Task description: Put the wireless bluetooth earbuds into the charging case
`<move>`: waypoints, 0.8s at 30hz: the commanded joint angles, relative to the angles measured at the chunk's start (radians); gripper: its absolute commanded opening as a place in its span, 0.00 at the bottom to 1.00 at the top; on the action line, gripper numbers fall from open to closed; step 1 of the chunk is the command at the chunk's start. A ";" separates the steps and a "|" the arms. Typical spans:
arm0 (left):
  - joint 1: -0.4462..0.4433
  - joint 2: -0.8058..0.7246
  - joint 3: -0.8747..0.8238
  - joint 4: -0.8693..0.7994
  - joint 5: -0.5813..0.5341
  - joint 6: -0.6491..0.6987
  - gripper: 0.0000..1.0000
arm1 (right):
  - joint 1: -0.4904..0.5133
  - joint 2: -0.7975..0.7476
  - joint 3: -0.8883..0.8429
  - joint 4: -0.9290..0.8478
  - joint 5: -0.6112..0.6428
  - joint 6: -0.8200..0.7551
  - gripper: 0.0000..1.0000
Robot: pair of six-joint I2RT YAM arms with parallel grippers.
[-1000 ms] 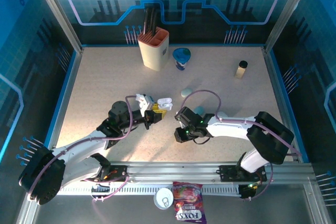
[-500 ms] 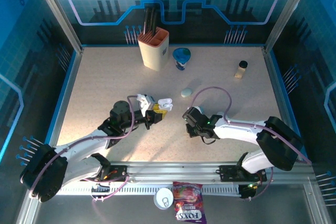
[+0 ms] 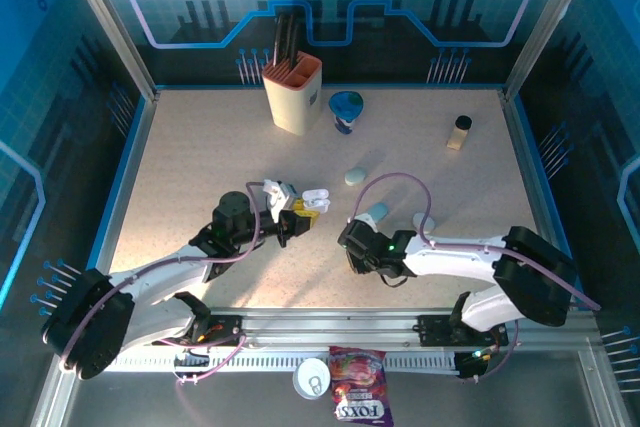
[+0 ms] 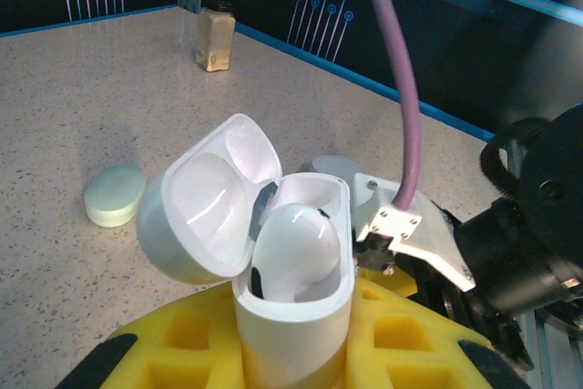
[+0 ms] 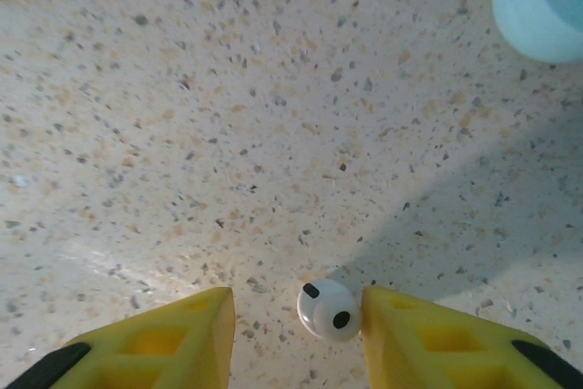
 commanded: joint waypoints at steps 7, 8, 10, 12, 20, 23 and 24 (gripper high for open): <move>-0.008 0.034 0.008 0.084 0.015 -0.008 0.11 | -0.127 -0.123 -0.038 0.023 -0.155 -0.037 0.53; -0.007 0.039 0.008 0.089 0.017 -0.009 0.11 | -0.154 -0.122 -0.041 0.035 -0.189 -0.047 0.54; -0.008 0.045 0.011 0.091 0.023 -0.013 0.11 | -0.218 -0.103 -0.038 0.059 -0.282 -0.076 0.56; -0.008 0.044 0.011 0.088 0.025 -0.014 0.11 | -0.258 -0.077 -0.025 0.072 -0.344 -0.099 0.57; -0.008 0.024 0.001 0.071 0.013 -0.012 0.11 | -0.294 0.051 0.001 0.098 -0.460 -0.122 0.60; -0.009 0.023 0.005 0.066 0.016 -0.008 0.11 | -0.292 0.058 -0.023 0.123 -0.491 -0.100 0.59; -0.009 0.022 0.007 0.064 0.015 -0.008 0.11 | -0.289 0.044 -0.036 0.131 -0.496 -0.088 0.59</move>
